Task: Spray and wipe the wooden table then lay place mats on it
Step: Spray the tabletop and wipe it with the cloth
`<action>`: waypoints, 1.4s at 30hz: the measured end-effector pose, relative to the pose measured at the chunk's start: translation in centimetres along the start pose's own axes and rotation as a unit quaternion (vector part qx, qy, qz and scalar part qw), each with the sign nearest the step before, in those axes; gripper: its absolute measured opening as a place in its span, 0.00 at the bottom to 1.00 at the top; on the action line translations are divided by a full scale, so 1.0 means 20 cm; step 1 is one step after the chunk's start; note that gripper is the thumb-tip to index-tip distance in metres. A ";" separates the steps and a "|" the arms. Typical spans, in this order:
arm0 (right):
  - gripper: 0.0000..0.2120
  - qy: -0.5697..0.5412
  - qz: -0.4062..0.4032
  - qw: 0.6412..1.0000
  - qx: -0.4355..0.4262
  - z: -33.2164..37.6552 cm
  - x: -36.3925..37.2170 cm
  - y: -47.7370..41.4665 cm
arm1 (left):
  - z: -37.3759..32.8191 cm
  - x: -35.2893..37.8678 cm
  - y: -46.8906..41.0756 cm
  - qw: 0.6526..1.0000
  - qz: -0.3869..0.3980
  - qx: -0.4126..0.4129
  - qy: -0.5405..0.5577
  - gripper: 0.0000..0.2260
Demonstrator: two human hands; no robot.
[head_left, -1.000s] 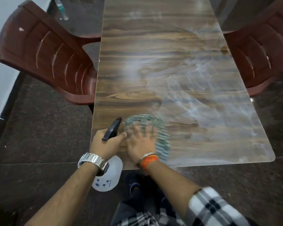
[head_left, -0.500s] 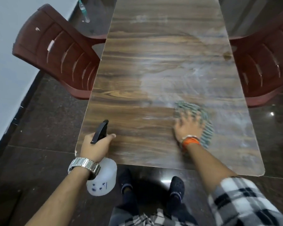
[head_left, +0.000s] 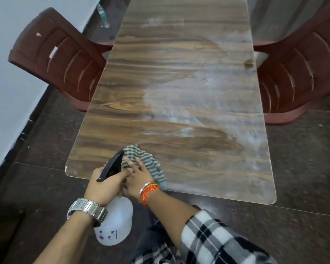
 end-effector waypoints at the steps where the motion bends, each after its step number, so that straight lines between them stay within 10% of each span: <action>1: 0.24 -0.032 -0.030 0.999 0.030 -0.05 0.01 0.04 | -0.01 0.01 0.00 1.000 0.010 0.002 -0.003 0.14; 8: 0.29 -0.093 -0.030 0.859 0.502 -0.65 0.34 0.91 | -0.08 0.07 -0.03 0.997 0.060 0.028 -0.048 0.14; 13: 0.29 -0.122 0.009 0.764 0.634 -0.72 0.32 1.03 | -0.07 0.11 -0.05 0.995 0.086 0.006 -0.058 0.16; 22: 0.29 -0.092 -0.031 0.974 0.205 0.00 0.07 0.24 | -0.04 0.01 -0.11 0.996 0.082 -0.018 -0.032 0.09; 25: 0.31 -0.038 0.023 0.998 0.039 0.16 -0.09 0.01 | -0.04 -0.08 -0.14 0.998 0.044 -0.026 -0.035 0.12; 30: 0.33 0.012 0.062 0.998 0.011 0.14 -0.22 -0.34 | -0.01 -0.25 -0.18 0.999 -0.020 -0.010 -0.046 0.14; 35: 0.26 -0.117 -0.038 0.948 0.295 -0.31 -0.09 -0.28 | 0.00 -0.39 -0.24 0.999 -0.045 -0.027 0.013 0.18; 42: 0.32 -0.146 -0.008 0.750 0.645 -0.56 0.12 0.36 | -0.03 -0.43 -0.29 0.999 0.006 -0.020 0.038 0.16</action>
Point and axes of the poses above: each hand's wrist, its own y-axis away from the middle knuckle, its own x-axis out of the palm, z = x × y, the point moved 1 cm from there along -y, towards the middle knuckle, and after that the axes turned 14 degrees about y, right-handed, at the moved point
